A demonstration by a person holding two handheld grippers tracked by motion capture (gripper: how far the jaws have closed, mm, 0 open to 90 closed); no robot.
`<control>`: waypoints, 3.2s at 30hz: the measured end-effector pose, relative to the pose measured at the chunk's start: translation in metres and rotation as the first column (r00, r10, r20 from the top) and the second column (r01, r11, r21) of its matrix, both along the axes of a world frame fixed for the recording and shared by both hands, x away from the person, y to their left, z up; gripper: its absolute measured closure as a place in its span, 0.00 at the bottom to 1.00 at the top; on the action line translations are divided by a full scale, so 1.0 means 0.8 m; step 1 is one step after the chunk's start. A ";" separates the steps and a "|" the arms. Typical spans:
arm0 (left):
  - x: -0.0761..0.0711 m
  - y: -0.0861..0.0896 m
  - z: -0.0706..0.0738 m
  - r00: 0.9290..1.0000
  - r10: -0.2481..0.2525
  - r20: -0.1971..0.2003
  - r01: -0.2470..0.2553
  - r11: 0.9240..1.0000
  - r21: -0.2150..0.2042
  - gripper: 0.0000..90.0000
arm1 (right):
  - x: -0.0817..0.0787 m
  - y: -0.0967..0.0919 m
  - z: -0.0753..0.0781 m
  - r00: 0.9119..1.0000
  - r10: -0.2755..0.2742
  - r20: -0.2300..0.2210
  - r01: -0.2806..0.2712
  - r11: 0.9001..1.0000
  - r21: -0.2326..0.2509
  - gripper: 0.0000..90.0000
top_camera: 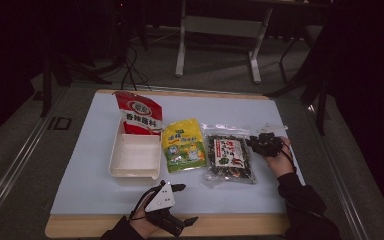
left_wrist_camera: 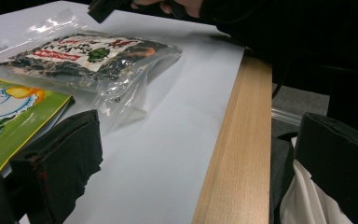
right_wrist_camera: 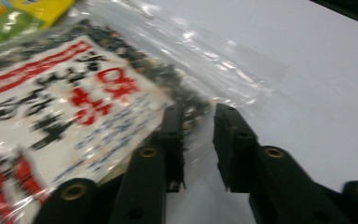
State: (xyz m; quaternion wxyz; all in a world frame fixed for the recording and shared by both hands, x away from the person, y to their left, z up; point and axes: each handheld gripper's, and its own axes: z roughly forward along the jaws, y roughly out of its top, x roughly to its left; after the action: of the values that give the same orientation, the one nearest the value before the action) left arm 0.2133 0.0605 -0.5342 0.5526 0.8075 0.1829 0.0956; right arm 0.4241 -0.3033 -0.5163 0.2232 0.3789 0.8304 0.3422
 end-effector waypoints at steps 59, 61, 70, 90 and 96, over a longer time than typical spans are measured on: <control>0.000 0.006 0.008 1.000 0.030 0.005 -0.030 0.999 -0.010 0.02 | 0.042 0.001 0.074 0.996 0.090 -0.006 -0.090 0.992 -0.094 1.00; 0.000 0.006 0.011 0.999 0.032 0.008 -0.032 0.999 -0.012 0.02 | 0.035 0.003 0.084 0.995 0.103 0.018 -0.100 0.990 -0.098 1.00; 0.009 0.012 0.031 0.996 0.089 0.020 -0.089 0.996 0.002 0.02 | -0.005 0.015 0.127 0.979 0.172 0.113 -0.164 0.983 -0.077 1.00; 0.053 -0.003 0.044 0.985 0.146 -0.092 -0.144 0.989 0.037 0.06 | -0.100 0.035 0.183 0.899 0.349 0.265 -0.356 0.934 -0.023 1.00; 0.062 -0.025 0.045 0.980 0.170 -0.107 -0.161 0.983 0.091 0.07 | -0.126 0.026 0.194 0.875 0.383 0.295 -0.396 0.918 -0.018 1.00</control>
State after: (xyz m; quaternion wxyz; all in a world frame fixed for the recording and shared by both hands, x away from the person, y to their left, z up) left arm 0.2626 0.0405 -0.4981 0.4977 0.8156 0.2768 0.1021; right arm 0.3231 -0.2829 -0.3610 0.2621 0.1538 0.8398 0.4499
